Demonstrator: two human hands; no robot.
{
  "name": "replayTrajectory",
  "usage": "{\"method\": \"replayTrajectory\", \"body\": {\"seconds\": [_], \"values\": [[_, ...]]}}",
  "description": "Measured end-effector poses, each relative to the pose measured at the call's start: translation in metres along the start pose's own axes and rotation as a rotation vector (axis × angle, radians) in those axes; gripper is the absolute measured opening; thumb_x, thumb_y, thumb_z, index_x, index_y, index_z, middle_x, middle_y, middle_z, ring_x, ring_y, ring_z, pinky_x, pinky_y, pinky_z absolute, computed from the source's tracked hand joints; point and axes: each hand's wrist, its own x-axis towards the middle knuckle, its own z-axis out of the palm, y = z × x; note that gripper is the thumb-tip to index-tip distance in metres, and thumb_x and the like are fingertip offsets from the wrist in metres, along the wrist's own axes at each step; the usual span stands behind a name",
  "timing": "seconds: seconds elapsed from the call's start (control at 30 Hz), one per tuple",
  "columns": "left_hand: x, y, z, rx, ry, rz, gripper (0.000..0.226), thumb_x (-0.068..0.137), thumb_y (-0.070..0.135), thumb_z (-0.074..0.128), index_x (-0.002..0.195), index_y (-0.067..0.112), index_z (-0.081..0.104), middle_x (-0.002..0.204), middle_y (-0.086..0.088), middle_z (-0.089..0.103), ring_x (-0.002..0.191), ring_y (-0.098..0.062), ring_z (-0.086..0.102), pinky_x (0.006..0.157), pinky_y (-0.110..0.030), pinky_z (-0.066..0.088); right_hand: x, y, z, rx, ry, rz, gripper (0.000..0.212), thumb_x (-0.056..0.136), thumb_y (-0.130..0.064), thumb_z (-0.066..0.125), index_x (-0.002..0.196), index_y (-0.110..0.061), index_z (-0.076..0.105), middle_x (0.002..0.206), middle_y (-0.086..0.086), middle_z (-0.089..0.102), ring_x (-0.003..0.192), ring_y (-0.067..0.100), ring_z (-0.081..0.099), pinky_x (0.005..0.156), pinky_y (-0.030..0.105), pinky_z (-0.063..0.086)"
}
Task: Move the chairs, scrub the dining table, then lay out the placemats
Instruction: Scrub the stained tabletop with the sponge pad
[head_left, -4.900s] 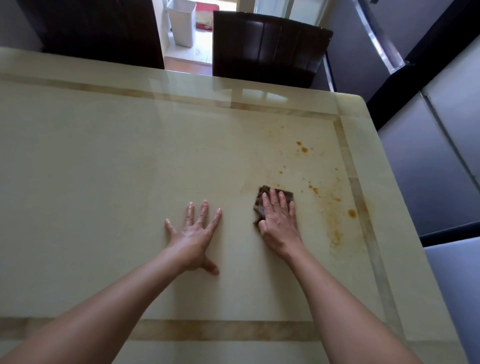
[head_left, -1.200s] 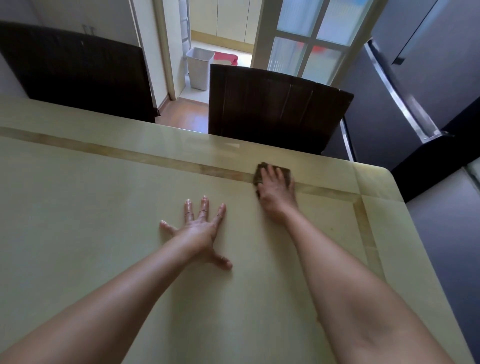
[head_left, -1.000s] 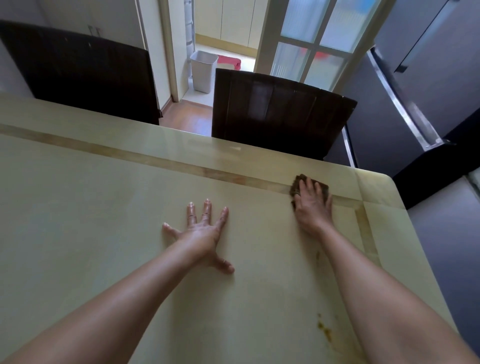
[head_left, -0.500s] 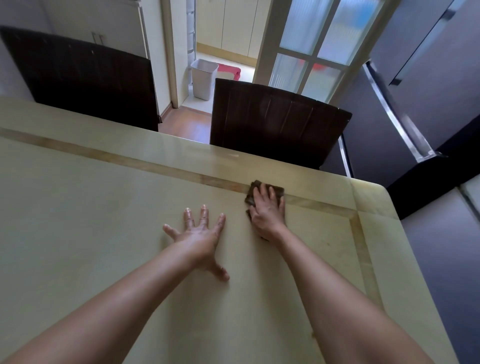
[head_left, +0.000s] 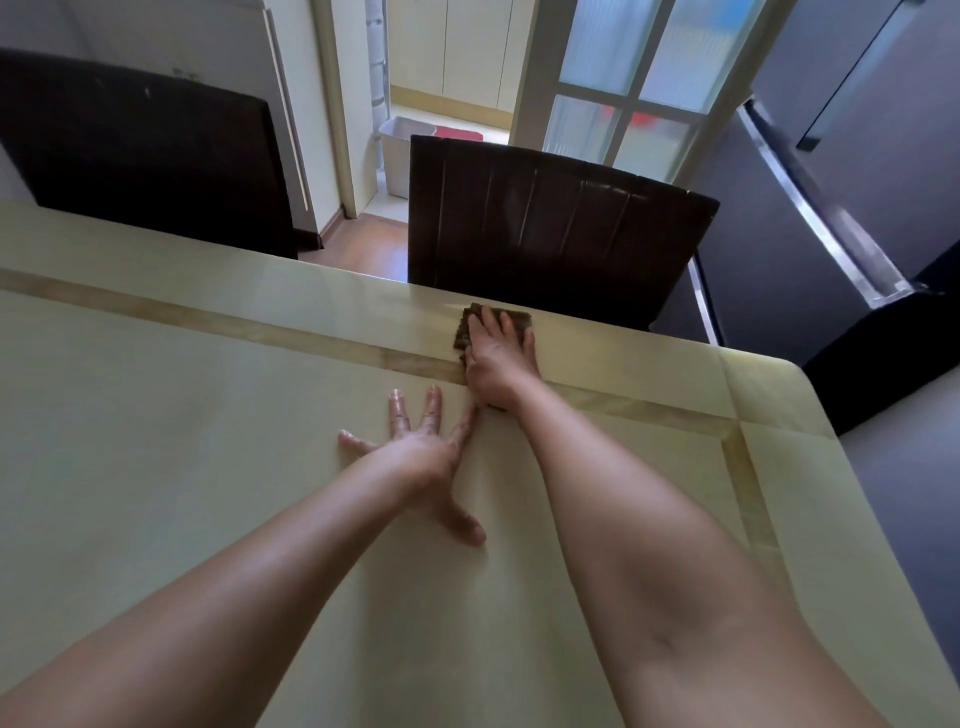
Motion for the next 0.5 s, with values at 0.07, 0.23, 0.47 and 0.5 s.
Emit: {"method": "replayTrajectory", "body": {"seconds": [0.07, 0.23, 0.47, 0.5], "values": [[0.001, -0.002, 0.001, -0.002, 0.003, 0.001, 0.13, 0.06, 0.064, 0.074, 0.14, 0.044, -0.027, 0.147, 0.001, -0.043, 0.136, -0.037, -0.034, 0.098, -0.079, 0.005, 0.006, 0.001, -0.004, 0.009, 0.007, 0.006, 0.058, 0.099, -0.017, 0.028, 0.153, -0.017, 0.004, 0.16, 0.0, -0.008, 0.147, 0.019, -0.011, 0.117, 0.042, -0.014], [0.003, -0.004, 0.001, -0.036, 0.001, 0.003, 0.13, 0.058, 0.063, 0.075, 0.139, 0.047, -0.025, 0.147, 0.003, -0.042, 0.135, -0.035, -0.035, 0.098, -0.078, 0.002, 0.003, 0.035, -0.017, 0.012, 0.029, 0.076, 0.059, 0.099, -0.018, 0.029, 0.153, -0.017, 0.003, 0.16, 0.001, -0.009, 0.147, 0.02, -0.012, 0.118, 0.043, -0.011], [0.003, -0.005, 0.001, -0.039, 0.004, 0.002, 0.131, 0.057, 0.064, 0.075, 0.139, 0.048, -0.024, 0.147, 0.004, -0.041, 0.136, -0.034, -0.035, 0.097, -0.078, 0.004, -0.034, 0.138, -0.043, 0.002, 0.058, 0.264, 0.055, 0.102, -0.025, 0.024, 0.152, -0.019, 0.004, 0.16, -0.001, -0.007, 0.147, 0.019, -0.008, 0.118, 0.044, -0.008], [0.003, -0.005, 0.002, -0.038, 0.007, 0.003, 0.13, 0.057, 0.064, 0.075, 0.14, 0.047, -0.024, 0.148, 0.004, -0.041, 0.136, -0.034, -0.034, 0.097, -0.078, 0.005, -0.041, 0.152, -0.046, -0.011, 0.069, 0.298, 0.054, 0.102, -0.026, 0.024, 0.152, -0.019, 0.005, 0.16, -0.001, -0.006, 0.147, 0.019, -0.007, 0.118, 0.045, -0.007]]}}
